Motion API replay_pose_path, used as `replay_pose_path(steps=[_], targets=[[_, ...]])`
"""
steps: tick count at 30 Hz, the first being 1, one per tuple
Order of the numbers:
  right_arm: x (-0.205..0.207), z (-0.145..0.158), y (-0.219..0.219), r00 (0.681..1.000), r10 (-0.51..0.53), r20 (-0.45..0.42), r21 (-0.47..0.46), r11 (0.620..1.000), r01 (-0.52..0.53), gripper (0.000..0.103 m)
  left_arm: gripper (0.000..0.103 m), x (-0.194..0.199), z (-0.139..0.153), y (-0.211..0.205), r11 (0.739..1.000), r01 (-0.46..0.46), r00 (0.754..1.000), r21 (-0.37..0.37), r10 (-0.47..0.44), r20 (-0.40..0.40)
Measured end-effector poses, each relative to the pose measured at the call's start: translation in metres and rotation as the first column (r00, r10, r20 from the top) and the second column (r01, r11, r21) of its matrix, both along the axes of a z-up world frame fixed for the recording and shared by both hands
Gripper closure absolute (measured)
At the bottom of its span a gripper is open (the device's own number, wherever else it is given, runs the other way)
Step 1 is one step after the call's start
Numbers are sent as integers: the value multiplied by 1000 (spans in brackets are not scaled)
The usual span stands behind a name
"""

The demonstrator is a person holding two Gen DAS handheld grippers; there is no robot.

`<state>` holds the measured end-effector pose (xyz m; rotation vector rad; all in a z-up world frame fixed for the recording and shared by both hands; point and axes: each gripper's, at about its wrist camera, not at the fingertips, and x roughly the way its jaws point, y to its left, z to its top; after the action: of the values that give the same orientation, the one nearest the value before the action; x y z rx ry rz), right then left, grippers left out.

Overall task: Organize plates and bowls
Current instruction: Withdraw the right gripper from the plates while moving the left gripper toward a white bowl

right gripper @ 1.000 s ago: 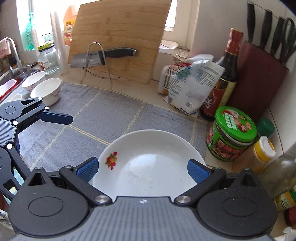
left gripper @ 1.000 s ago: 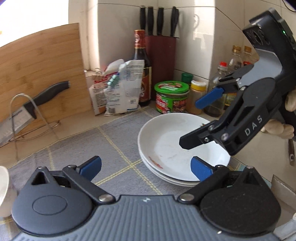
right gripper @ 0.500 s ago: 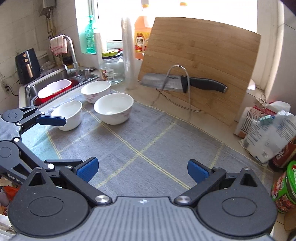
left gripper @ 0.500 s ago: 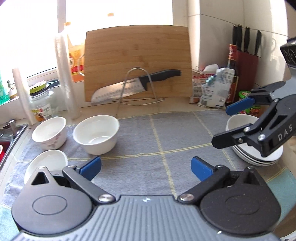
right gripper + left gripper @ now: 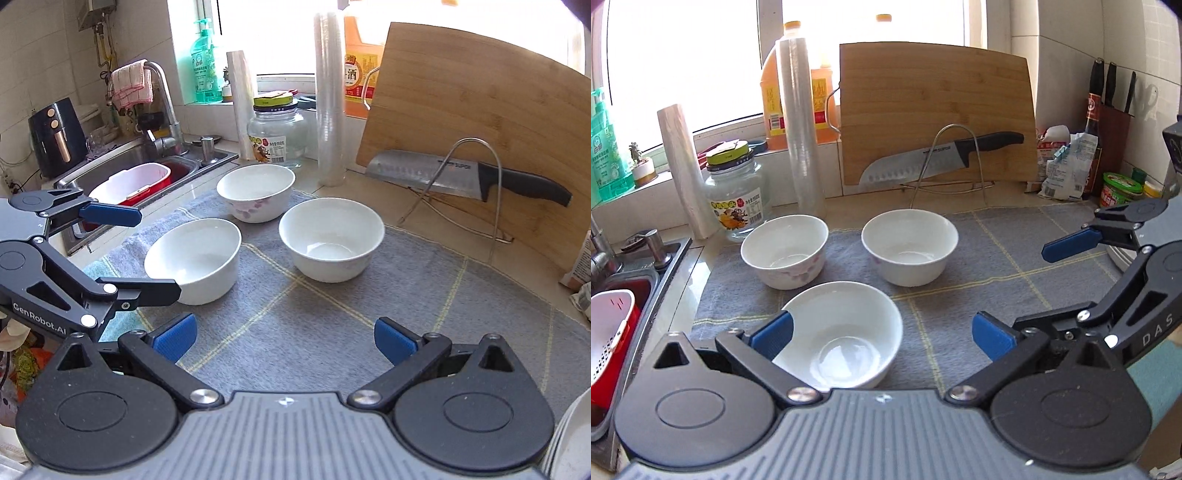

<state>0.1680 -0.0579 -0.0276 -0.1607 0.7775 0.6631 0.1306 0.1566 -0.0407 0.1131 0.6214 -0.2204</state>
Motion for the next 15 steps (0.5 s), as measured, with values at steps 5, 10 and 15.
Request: replay_pose_path(steps=[5, 10, 15], targets=[[-4, -8, 38, 1000, 16, 8, -35, 999, -15, 0, 1, 15, -5, 35, 998, 51, 998, 34, -50, -31], [-3, -13, 65, 998, 57, 17, -51, 997, -57, 0, 1, 34, -14, 63, 997, 75, 994, 16, -74, -78], [0, -20, 89, 995, 90, 33, -101, 991, -86, 0, 1, 55, -25, 79, 997, 75, 988, -20, -77, -135]])
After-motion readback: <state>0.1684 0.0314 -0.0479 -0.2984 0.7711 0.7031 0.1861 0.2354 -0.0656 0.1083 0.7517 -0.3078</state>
